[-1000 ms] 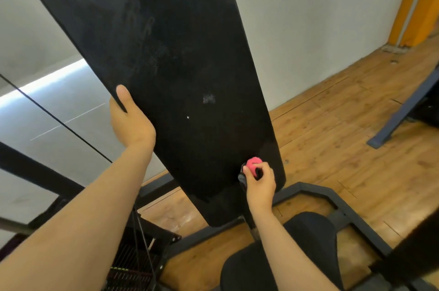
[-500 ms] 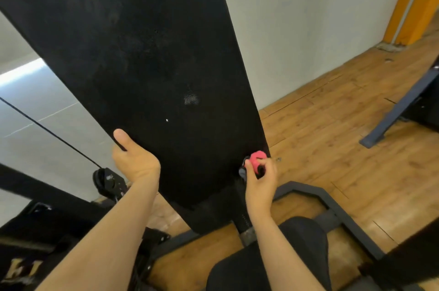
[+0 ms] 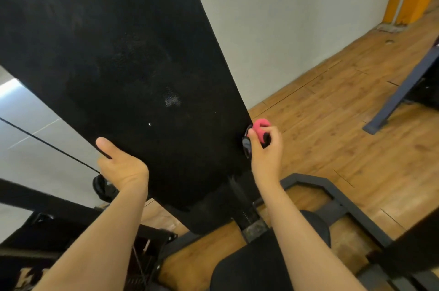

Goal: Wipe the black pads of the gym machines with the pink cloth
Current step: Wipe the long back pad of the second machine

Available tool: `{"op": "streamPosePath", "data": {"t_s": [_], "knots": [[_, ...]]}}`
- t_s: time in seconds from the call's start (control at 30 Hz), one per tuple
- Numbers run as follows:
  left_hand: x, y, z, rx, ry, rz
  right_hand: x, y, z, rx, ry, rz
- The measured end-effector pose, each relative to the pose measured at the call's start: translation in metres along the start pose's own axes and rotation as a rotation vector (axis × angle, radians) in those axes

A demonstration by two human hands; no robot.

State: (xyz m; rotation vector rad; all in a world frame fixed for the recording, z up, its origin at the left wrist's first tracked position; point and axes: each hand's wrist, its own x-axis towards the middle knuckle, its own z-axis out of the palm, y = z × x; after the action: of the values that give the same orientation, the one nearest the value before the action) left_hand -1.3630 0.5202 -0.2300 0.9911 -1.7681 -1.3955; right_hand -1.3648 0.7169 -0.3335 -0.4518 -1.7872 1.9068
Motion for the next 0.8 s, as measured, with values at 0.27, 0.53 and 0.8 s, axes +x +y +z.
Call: {"op": "streamPosePath", "data": {"t_s": [0.27, 0.53, 0.8], "knots": [[-0.001, 0.001, 0.000, 0.047, 0.050, 0.036, -0.058, 0.075, -0.021, -0.148, -0.036, 0.197], [-0.002, 0.002, 0.001, 0.007, 0.022, 0.002, -0.009, 0.040, -0.033, -0.090, 0.035, 0.050], [0.009, -0.005, -0.002, 0.024, 0.003, 0.026, -0.059, 0.046, -0.002, -0.115, 0.046, 0.003]]}}
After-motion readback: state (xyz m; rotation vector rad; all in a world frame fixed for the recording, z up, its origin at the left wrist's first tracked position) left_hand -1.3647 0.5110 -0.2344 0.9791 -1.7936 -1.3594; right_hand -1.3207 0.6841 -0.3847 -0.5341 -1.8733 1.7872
